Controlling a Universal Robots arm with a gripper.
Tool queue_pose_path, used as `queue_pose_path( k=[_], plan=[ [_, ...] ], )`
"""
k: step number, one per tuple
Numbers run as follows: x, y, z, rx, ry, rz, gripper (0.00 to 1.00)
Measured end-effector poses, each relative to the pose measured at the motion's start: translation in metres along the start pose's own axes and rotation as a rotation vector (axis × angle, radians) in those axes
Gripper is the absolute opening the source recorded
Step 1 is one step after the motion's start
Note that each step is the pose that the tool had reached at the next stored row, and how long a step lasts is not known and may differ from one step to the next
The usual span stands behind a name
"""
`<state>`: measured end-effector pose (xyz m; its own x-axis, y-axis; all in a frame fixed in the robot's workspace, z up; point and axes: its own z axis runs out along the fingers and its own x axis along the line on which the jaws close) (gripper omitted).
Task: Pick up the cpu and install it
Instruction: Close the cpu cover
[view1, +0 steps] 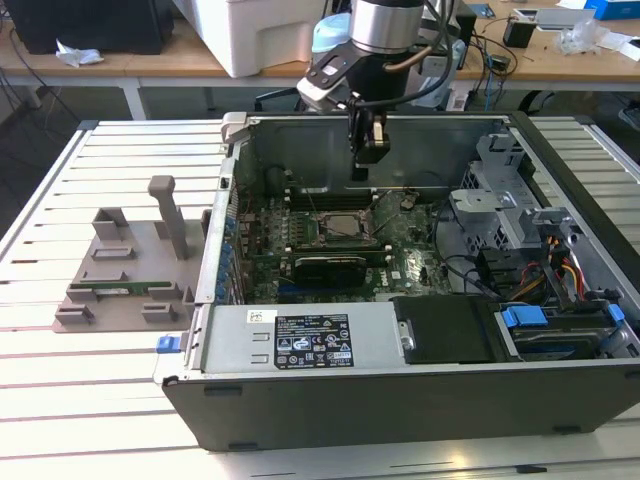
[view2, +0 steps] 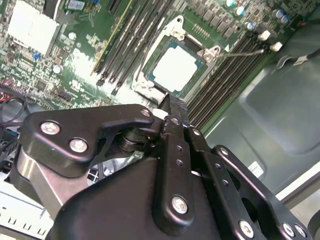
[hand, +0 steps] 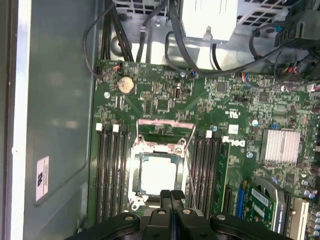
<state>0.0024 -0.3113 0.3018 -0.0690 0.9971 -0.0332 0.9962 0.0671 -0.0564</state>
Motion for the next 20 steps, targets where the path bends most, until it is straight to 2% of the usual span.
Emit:
queue_pose_path(
  k=[4, 6, 8, 9, 11, 16, 20],
  plan=[
    [-0.0008, 0.0133, -0.0007, 0.0000, -0.0001, 0.000, 0.11],
    [-0.0015, 0.0252, -0.0013, 0.0001, 0.0000, 0.000, 0.11],
    [-0.0021, 0.0411, -0.0022, 0.0005, 0.0001, 0.000, 0.11],
    [-0.0026, 0.0533, -0.0028, 0.0006, 0.0002, 0.000, 0.11],
    [-0.0033, 0.0669, -0.0036, 0.0007, -0.0001, 0.000, 0.11],
    [-0.0039, 0.0823, -0.0044, 0.0011, -0.0007, 0.000, 0.11],
    [-0.0036, 0.0905, -0.0048, 0.0012, -0.0027, 0.000, 0.11]
  ],
)
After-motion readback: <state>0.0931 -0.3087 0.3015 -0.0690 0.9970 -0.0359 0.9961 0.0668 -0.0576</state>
